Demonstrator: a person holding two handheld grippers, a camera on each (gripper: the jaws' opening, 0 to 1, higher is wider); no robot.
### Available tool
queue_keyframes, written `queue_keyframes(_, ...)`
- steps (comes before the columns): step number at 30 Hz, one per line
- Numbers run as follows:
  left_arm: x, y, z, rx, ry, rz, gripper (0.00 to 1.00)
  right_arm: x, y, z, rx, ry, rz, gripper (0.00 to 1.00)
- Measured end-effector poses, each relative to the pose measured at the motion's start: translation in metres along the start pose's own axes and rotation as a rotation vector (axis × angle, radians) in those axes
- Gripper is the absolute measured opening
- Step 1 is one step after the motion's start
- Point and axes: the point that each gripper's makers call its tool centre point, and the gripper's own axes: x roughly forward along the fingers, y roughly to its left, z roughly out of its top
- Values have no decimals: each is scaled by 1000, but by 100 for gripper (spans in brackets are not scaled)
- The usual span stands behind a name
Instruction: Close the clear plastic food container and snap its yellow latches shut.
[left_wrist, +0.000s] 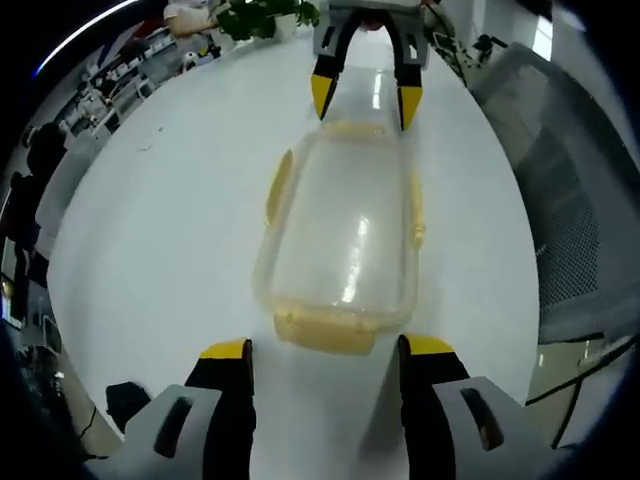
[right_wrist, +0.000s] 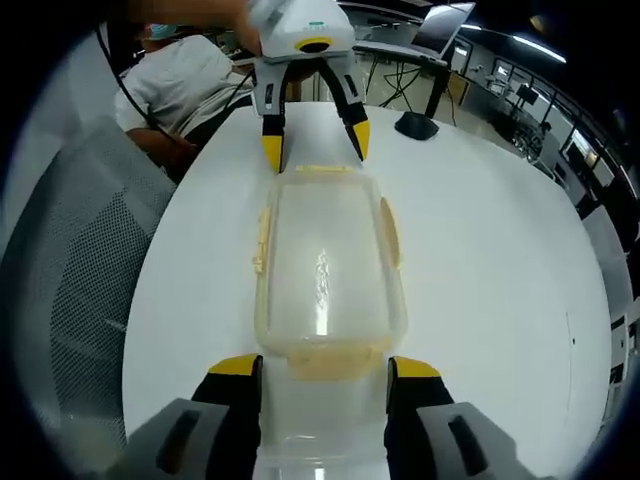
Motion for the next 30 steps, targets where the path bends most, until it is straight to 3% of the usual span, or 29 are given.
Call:
queue_keyframes(14, 4, -1, 3, 27, 7, -56, 53, 6, -6, 0, -25, 20, 6, 44)
queue_keyframes(27, 4, -6, 6, 98, 3, -114, 44, 11, -1, -3, -41, 51, 18, 37)
queue_keyframes(30, 4, -4, 6, 101, 10, -118, 38, 12, -1, -3, -46, 51, 21, 37)
